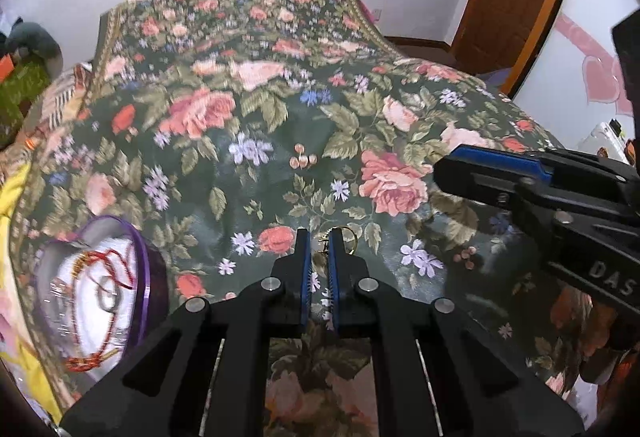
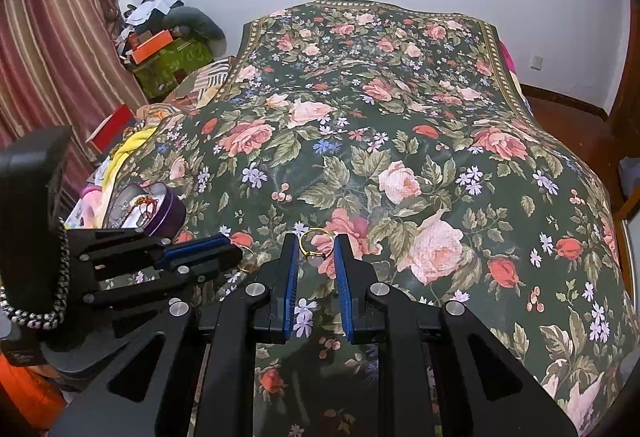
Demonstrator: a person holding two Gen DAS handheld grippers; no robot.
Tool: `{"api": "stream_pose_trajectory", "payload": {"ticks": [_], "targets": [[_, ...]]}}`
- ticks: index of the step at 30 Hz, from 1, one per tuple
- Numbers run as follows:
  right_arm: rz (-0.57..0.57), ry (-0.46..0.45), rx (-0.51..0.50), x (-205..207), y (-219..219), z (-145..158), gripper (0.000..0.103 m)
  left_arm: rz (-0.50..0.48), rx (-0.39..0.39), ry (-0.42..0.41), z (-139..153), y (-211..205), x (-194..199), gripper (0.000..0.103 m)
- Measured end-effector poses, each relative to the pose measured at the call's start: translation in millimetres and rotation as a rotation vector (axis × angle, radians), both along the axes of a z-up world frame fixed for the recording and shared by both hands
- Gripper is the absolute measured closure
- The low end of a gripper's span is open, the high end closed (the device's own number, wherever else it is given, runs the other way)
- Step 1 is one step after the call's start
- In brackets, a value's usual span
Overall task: Organize jewelry
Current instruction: 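Lift both gold rings and carry them over the heart tin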
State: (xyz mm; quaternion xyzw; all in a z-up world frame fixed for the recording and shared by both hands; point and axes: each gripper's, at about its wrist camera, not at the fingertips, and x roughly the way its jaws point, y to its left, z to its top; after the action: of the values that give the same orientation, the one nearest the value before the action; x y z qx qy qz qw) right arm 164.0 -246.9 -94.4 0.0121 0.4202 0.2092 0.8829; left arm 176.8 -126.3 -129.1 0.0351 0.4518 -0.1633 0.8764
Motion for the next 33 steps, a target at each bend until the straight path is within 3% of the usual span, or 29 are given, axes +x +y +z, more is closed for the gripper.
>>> {"api": "stream_pose_trajectory", "payload": {"ticks": [10, 20, 33], "targets": [[0.027, -0.028, 0.008, -4.8, 12.5, 14.4, 0.087, 0.047, 0.004, -0.110, 38.0, 15.8, -17.1, 0.096], [0.114, -0.086, 0.031, -6.6, 62.4, 36.8, 0.087, 0.158, -0.011, -0.206, 78.0, 76.5, -37.3, 0.096], [0.257, -0.078, 0.041, -10.9, 138.2, 31.9, 0.087, 0.324, -0.045, -0.228, 82.6, 163.0, -52.3, 0.096]]}}
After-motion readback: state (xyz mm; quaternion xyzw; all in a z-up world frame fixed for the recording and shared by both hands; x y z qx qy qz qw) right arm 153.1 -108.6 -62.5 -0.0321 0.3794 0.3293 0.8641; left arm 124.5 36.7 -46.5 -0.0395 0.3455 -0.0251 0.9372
